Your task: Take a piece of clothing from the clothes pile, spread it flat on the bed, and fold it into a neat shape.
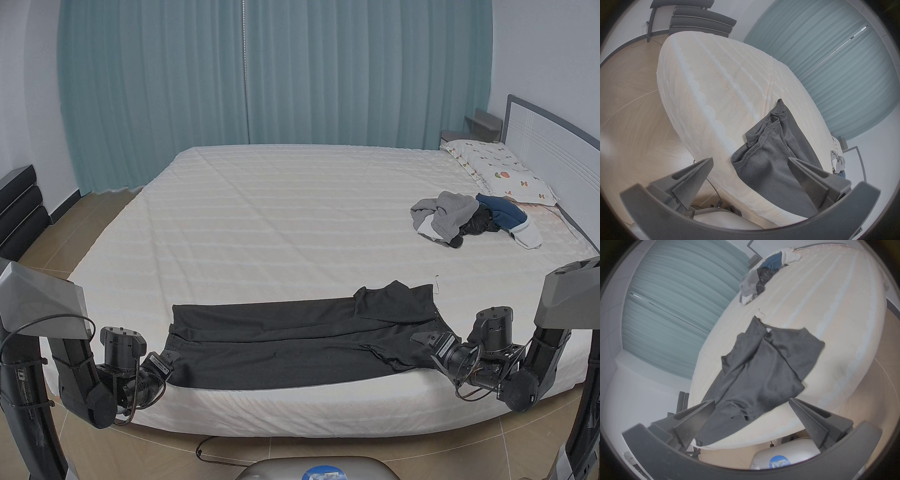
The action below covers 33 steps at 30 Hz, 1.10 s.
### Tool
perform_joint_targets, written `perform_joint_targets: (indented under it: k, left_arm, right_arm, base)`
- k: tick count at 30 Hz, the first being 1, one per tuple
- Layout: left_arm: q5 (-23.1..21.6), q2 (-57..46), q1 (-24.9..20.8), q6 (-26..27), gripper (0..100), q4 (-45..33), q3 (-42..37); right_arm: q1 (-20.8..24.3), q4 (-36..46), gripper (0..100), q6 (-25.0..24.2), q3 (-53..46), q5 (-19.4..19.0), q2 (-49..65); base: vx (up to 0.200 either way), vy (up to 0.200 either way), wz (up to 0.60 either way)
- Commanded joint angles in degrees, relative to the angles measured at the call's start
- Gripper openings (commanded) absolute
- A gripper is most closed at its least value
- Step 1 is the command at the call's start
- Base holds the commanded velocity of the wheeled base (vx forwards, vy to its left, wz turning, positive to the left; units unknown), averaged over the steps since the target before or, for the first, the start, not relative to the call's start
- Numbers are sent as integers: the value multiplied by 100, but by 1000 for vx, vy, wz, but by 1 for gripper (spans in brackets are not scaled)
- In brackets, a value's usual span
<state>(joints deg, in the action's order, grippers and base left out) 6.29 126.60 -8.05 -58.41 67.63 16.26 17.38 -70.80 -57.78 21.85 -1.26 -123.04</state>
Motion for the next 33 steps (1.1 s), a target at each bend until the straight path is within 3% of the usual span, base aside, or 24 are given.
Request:
perform_joint_targets:
  k: [1, 7, 14, 20, 26, 33]
  left_arm:
    - [4, -12, -4, -4, 100, 4, 9]
    - [4, -30, -4, -13, 100, 4, 0]
    - [-5, -39, -4, -13, 100, 4, 0]
    - [4, -118, 5, -13, 100, 22, 0]
    - [162, -250, -57, 128, 100, 356, -158]
    - [74, -311, 66, 101, 100, 532, -229]
  right_arm:
    - [-112, -4, 100, -58, 180, -59, 395]
    - [-112, -56, 100, -392, 733, -85, -467]
    - [-227, -48, 100, -356, 1015, -173, -1143]
    - [-517, -65, 100, -321, 1032, -191, -1152]
    - [-499, -83, 100, -365, 944, -200, -915]
    - [-613, -83, 100, -743, 619, -314, -185]
  base:
    - [0, 0, 0]
    - [0, 0, 0]
    - [0, 0, 0]
    - [0, 0, 0]
    - [0, 0, 0]
    - [0, 0, 0]
